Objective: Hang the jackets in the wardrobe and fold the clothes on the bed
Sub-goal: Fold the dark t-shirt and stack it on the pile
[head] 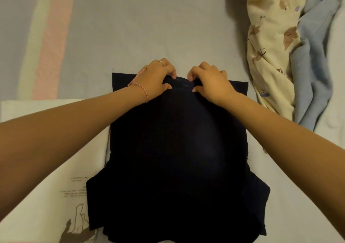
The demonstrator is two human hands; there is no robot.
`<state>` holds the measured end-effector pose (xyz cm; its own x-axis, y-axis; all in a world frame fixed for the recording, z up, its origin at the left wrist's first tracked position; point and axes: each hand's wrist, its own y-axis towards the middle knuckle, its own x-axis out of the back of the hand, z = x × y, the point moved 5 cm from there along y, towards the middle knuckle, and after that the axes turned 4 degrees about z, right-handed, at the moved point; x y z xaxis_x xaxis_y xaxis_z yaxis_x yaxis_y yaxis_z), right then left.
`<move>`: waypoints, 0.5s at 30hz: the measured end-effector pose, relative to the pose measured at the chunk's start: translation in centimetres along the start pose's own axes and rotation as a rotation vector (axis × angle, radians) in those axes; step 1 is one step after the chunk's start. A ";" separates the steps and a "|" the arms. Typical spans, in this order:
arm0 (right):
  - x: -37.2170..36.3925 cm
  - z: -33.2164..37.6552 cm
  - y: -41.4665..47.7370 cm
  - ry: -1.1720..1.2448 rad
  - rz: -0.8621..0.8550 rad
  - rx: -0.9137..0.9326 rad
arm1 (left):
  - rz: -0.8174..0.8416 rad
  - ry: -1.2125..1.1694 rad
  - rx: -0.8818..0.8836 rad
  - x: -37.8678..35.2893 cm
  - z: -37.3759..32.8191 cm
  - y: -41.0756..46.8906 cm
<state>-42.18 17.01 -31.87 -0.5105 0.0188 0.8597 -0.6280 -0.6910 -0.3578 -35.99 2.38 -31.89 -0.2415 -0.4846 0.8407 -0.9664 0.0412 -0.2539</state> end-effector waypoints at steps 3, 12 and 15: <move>0.0 -0.1 -0.3 0.012 -0.038 0.010 | 0.051 -0.006 -0.028 -0.1 -0.1 0.3; 0.4 -1.2 -0.3 0.047 -0.044 -0.017 | 0.115 -0.102 0.083 0.2 0.7 1.7; 0.5 -2.2 0.1 0.243 0.007 -0.083 | 0.103 -0.186 0.142 0.3 1.1 2.3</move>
<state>-43.82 18.50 -32.24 -0.6351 0.1941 0.7476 -0.6648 -0.6303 -0.4011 -38.20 1.34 -32.70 -0.3049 -0.6373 0.7077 -0.9122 -0.0182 -0.4094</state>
